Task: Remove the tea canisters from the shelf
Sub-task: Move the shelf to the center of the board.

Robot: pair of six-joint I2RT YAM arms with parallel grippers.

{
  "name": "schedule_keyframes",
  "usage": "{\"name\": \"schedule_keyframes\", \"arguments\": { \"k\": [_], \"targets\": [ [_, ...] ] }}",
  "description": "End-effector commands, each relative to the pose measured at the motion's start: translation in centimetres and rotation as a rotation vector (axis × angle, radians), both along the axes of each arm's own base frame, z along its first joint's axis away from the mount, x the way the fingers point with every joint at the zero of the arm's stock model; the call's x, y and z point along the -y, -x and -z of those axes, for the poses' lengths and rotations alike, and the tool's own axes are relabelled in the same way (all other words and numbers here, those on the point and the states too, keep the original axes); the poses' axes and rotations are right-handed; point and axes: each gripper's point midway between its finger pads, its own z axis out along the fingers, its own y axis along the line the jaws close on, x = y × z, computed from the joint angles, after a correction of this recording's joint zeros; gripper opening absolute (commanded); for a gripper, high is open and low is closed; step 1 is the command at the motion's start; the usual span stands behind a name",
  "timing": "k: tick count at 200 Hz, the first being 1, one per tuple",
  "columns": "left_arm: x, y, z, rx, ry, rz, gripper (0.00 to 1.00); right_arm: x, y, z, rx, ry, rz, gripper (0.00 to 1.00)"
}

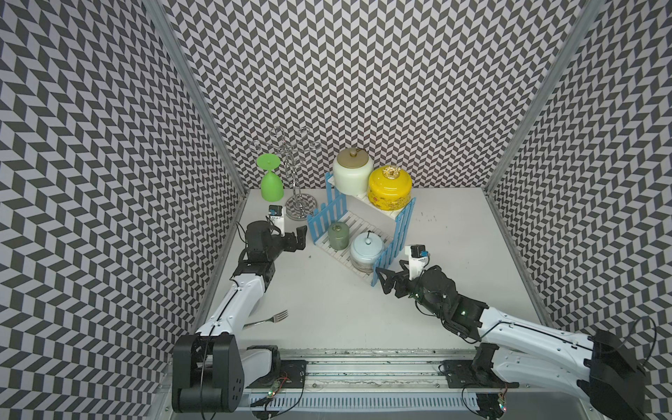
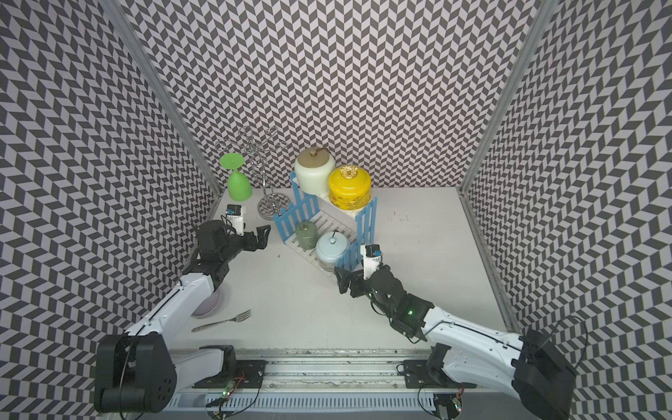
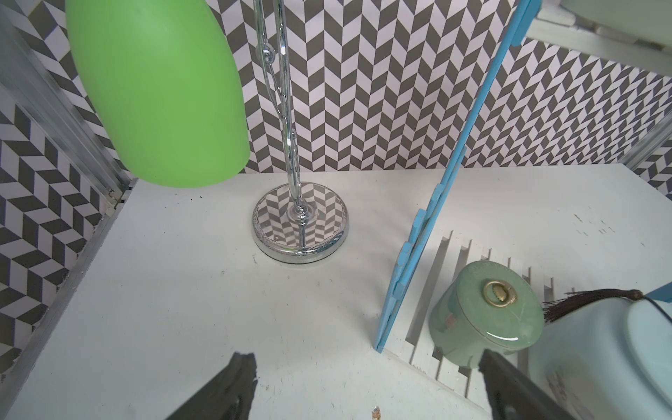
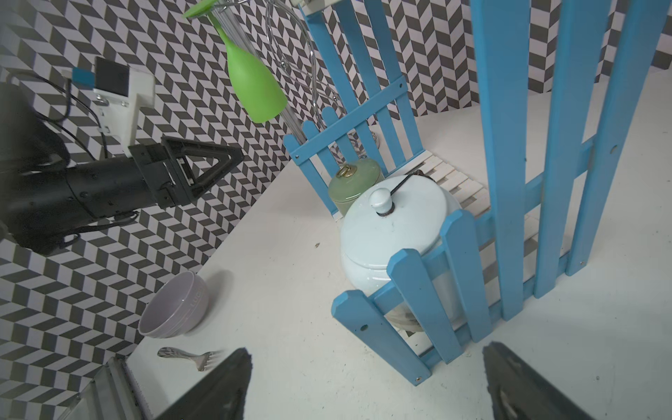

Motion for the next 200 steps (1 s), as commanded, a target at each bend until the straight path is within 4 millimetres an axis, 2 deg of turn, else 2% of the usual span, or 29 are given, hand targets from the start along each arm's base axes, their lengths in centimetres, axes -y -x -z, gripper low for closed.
{"name": "schedule_keyframes", "arguments": {
  "k": [1,39,81,118,179,200],
  "targets": [
    [0.0,-0.2,-0.2,-0.013,0.019,0.005,1.00,0.0,-1.0,-1.4,0.056,-0.042,0.055,1.00],
    [0.0,0.0,-0.4,0.001,0.019,0.010,1.00,0.3,-2.2,0.1,0.043,0.004,0.124,1.00],
    [-0.4,0.0,-0.6,0.006,0.017,0.000,1.00,-1.0,-2.6,0.7,0.036,0.010,0.097,1.00],
    [-0.8,0.1,-0.7,0.008,0.014,-0.016,1.00,-1.1,-3.1,0.9,0.034,0.029,0.120,0.99],
    [-0.2,0.3,-0.9,0.015,0.031,0.017,1.00,0.7,-4.6,2.8,0.013,0.090,0.256,1.00],
    [-0.4,0.2,-0.9,0.004,0.023,0.012,1.00,1.6,-4.9,2.8,0.017,0.092,0.296,1.00]
  ]
}}
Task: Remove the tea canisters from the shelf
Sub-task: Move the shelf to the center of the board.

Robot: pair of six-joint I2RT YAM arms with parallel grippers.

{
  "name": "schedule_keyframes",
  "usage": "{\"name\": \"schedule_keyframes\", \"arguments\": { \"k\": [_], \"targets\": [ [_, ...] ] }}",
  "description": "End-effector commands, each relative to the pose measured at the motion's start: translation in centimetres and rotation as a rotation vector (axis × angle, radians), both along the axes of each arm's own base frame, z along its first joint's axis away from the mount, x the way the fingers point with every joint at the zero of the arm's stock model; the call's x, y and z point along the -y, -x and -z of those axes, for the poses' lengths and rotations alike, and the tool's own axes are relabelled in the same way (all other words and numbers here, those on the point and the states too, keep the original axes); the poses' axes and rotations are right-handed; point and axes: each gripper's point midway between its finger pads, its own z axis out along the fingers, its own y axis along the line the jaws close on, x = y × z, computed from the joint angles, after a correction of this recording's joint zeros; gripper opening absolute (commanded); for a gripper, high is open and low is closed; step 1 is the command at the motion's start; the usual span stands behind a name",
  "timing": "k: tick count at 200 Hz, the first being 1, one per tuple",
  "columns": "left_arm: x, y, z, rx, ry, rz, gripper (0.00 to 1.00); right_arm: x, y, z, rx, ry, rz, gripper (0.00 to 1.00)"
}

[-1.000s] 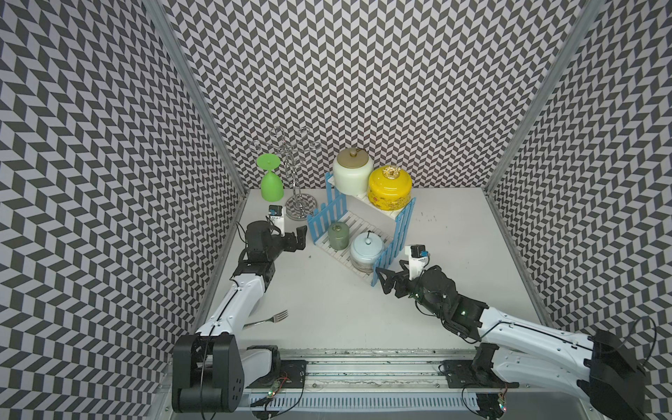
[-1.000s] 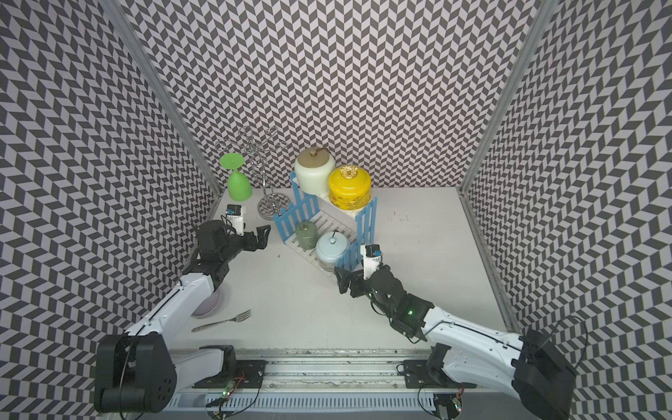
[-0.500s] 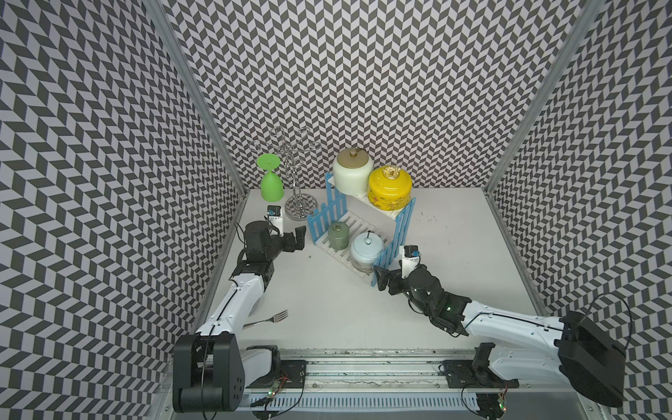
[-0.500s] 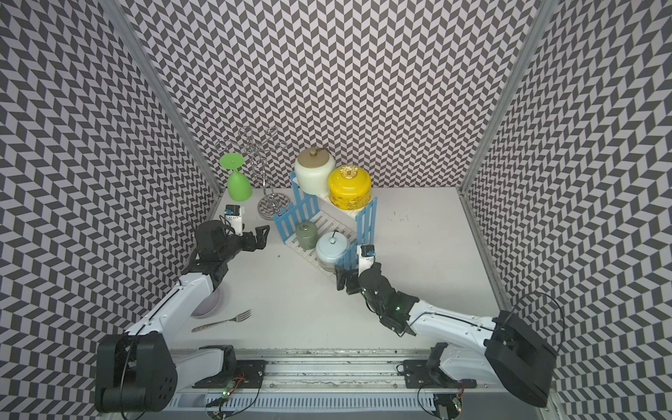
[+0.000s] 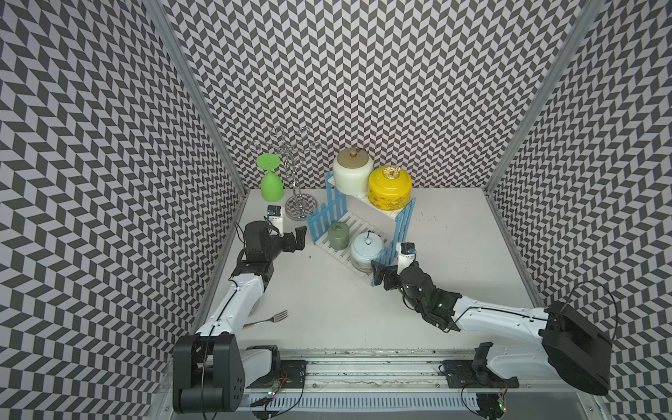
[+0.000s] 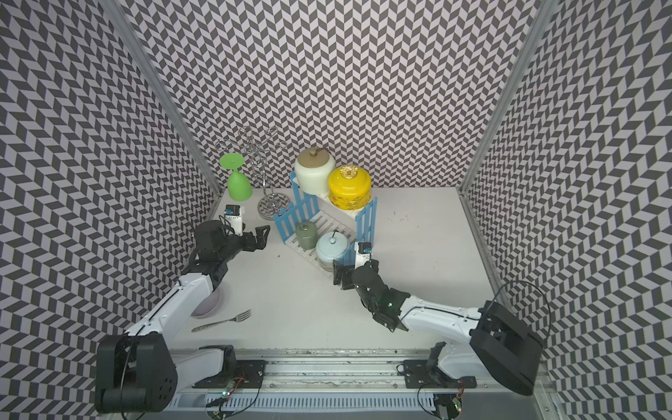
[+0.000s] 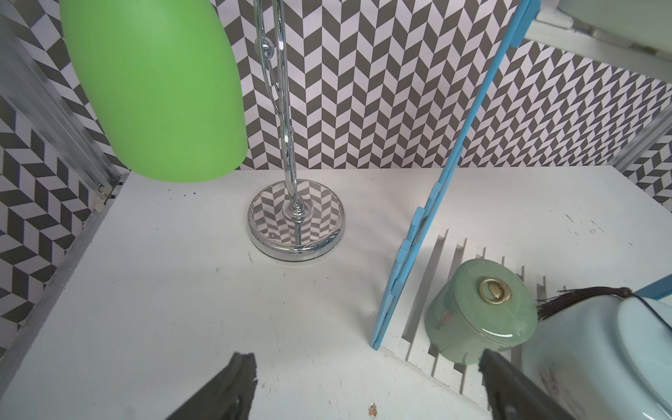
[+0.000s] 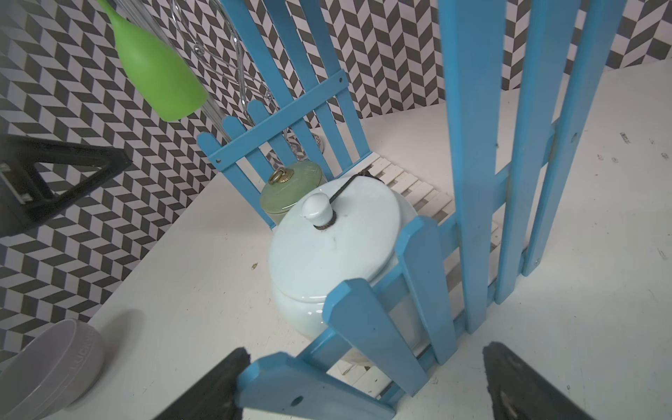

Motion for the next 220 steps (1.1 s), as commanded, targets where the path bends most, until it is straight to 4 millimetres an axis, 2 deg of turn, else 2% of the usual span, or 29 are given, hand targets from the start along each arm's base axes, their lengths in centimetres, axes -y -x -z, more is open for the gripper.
{"name": "schedule_keyframes", "arguments": {
  "k": [1,116,220],
  "targets": [
    [-0.1,0.1,-1.0,0.011,0.004,0.003,1.00,1.6,-1.0,-0.5,0.027,-0.001,0.101,1.00],
    [0.9,0.7,-0.9,0.027,0.020,0.065,1.00,4.8,-2.6,0.5,0.003,-0.008,0.159,0.99],
    [3.2,1.5,-0.7,0.022,0.039,0.182,1.00,8.2,-5.8,2.7,-0.078,0.035,0.191,1.00]
  ]
}}
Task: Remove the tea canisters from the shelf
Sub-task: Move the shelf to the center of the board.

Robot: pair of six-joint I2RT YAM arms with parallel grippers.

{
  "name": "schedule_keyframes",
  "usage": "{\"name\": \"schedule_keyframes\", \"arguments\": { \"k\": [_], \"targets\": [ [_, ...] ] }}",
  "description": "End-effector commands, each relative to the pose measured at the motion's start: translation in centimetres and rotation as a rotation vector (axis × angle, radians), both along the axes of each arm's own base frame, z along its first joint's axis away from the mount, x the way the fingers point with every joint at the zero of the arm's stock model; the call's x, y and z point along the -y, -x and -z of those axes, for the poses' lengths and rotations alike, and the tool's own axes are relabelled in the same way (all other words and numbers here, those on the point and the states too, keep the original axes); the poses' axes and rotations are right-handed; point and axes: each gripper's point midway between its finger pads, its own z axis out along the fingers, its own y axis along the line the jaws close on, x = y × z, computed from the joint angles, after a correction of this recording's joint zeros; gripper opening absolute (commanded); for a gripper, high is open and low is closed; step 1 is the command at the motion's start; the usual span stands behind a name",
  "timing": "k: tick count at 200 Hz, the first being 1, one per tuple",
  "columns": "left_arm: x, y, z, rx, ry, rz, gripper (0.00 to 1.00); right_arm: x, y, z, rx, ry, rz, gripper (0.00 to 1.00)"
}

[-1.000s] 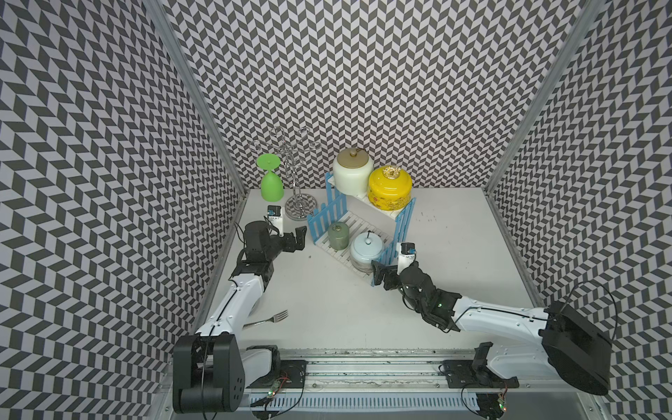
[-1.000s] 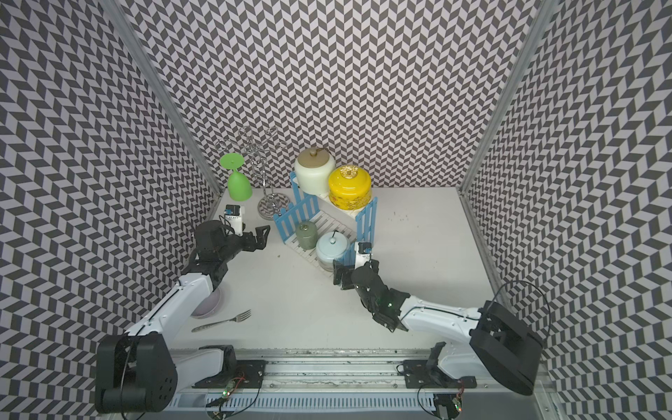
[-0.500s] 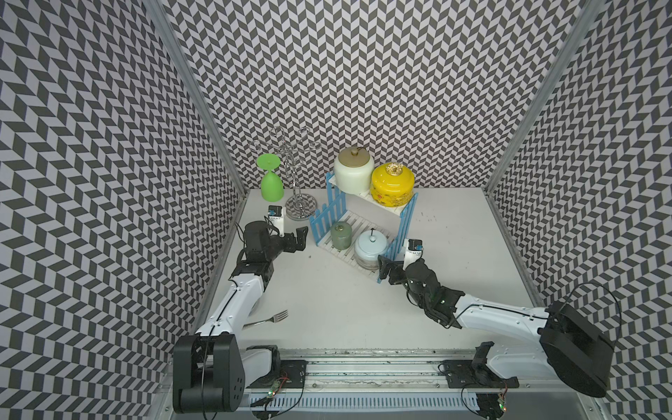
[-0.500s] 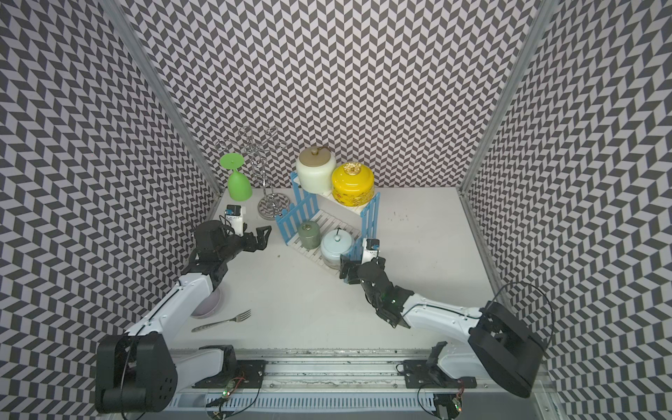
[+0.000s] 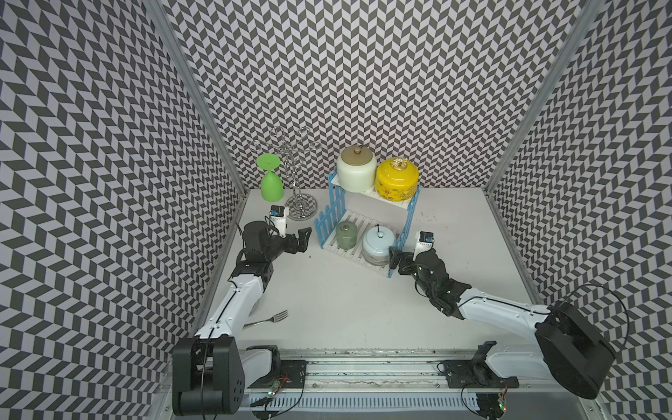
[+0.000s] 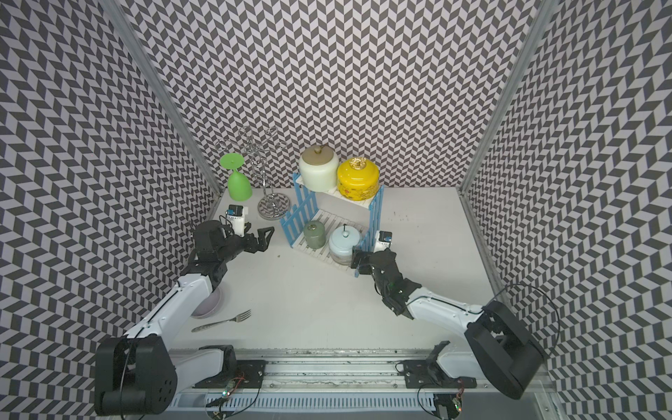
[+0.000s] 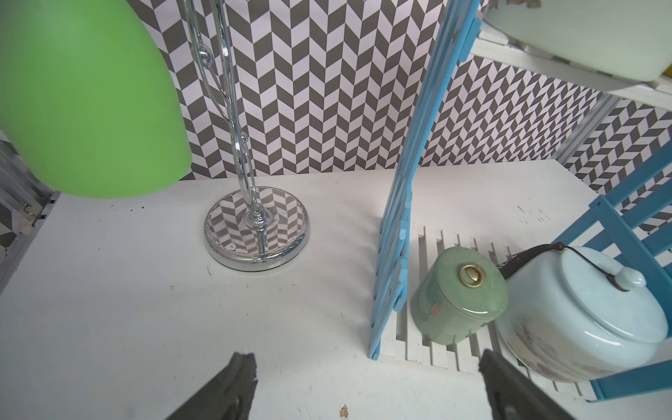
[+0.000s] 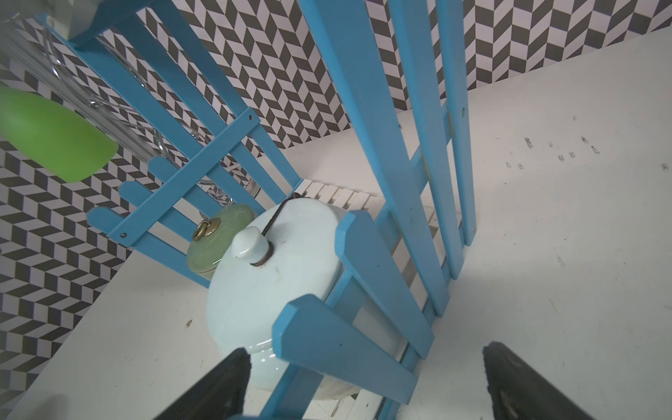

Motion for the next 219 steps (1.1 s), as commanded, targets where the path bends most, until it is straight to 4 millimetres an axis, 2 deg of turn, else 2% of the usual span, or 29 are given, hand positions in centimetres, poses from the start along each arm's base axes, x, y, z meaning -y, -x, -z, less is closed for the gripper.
{"name": "schedule_keyframes", "arguments": {
  "k": [1,68,108,130,181,201,219],
  "targets": [
    [1.0,0.7,0.1,0.005,0.004,0.055,0.99,1.8,-0.9,1.7,-0.039,0.069,0.038,1.00],
    [2.1,0.8,0.5,-0.017,0.016,0.104,0.98,4.3,-3.9,2.0,-0.089,0.061,0.064,0.91],
    [3.2,1.3,0.6,-0.023,0.027,0.162,0.97,4.3,-5.9,2.2,-0.138,0.044,0.046,0.84],
    [4.0,1.7,0.6,-0.018,0.026,0.201,0.97,3.8,-6.9,1.6,-0.127,0.045,0.031,0.83],
    [5.8,2.4,0.6,-0.018,0.027,0.265,0.97,4.5,-9.0,-0.2,-0.110,0.047,0.049,0.82],
    [6.3,2.4,0.5,-0.023,0.027,0.273,0.97,4.3,-8.9,-1.2,-0.119,0.048,0.032,0.82],
    [6.9,2.5,0.5,-0.016,0.021,0.285,0.97,3.9,-7.9,-2.3,-0.112,0.024,-0.010,0.83]
  ]
}}
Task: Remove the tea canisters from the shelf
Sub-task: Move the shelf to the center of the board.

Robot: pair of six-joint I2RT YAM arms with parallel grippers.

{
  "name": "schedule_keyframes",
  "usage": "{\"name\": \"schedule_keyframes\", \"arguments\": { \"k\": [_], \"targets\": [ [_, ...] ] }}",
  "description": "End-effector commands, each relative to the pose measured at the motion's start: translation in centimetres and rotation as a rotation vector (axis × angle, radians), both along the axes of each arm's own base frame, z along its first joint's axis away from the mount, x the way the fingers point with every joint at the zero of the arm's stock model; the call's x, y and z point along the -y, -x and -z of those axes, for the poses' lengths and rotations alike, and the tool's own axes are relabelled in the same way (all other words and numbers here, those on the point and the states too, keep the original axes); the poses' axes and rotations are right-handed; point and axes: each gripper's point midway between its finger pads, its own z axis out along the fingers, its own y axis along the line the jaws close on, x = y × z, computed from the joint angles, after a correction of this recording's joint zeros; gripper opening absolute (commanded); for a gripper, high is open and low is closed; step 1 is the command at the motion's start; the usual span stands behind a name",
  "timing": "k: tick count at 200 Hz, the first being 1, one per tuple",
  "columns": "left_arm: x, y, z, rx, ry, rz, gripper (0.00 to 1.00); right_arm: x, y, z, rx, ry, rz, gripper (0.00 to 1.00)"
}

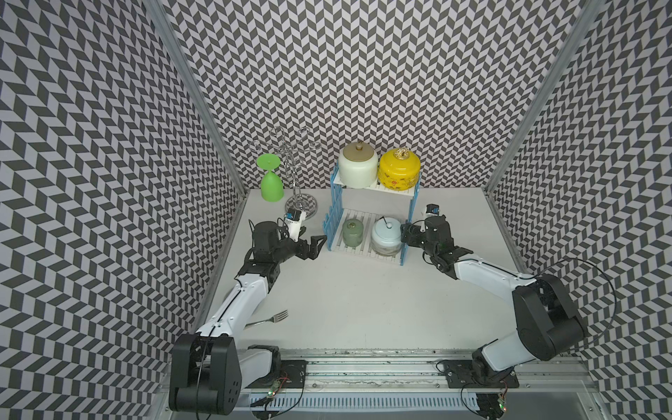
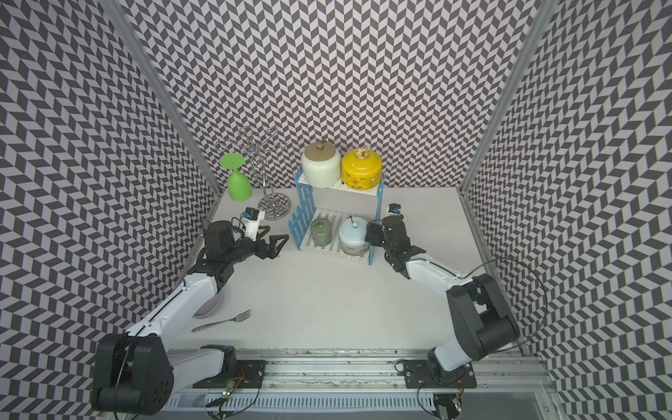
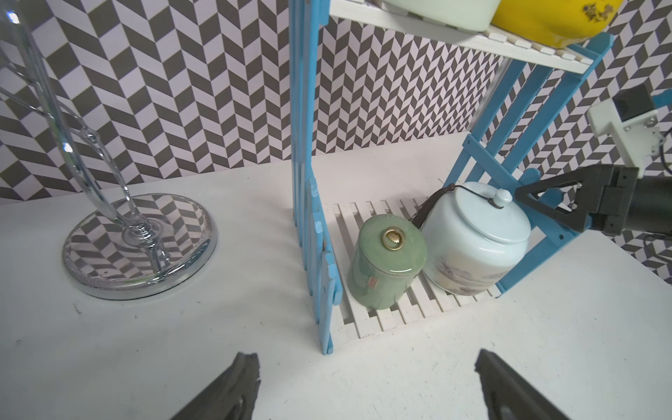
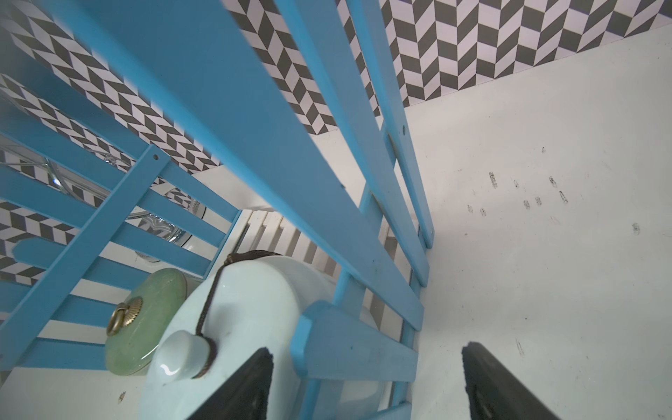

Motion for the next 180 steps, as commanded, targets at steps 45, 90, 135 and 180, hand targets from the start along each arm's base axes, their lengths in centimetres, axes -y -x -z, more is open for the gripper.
{"name": "schedule_keyframes", "arguments": {
  "k": [45,90,135,180],
  "targets": [
    [1.6,-0.4,0.6,-0.026,-0.005,0.027,0.96,-0.7,5.2,-3.1,0.001,-0.105,-0.107,0.83],
    [1.5,-1.7,1.3,-0.069,-0.007,-0.008,0.96,-0.9,8.3,-3.2,0.029,-0.121,-0.123,0.83],
    [2.3,-3.1,1.7,-0.134,0.005,0.003,0.96,-2.3,8.2,-1.5,-0.007,-0.096,-0.159,0.82],
    [3.9,-5.0,3.1,-0.243,-0.009,0.043,0.83,-2.8,7.7,0.8,-0.065,-0.072,-0.158,0.73]
  ]
}}
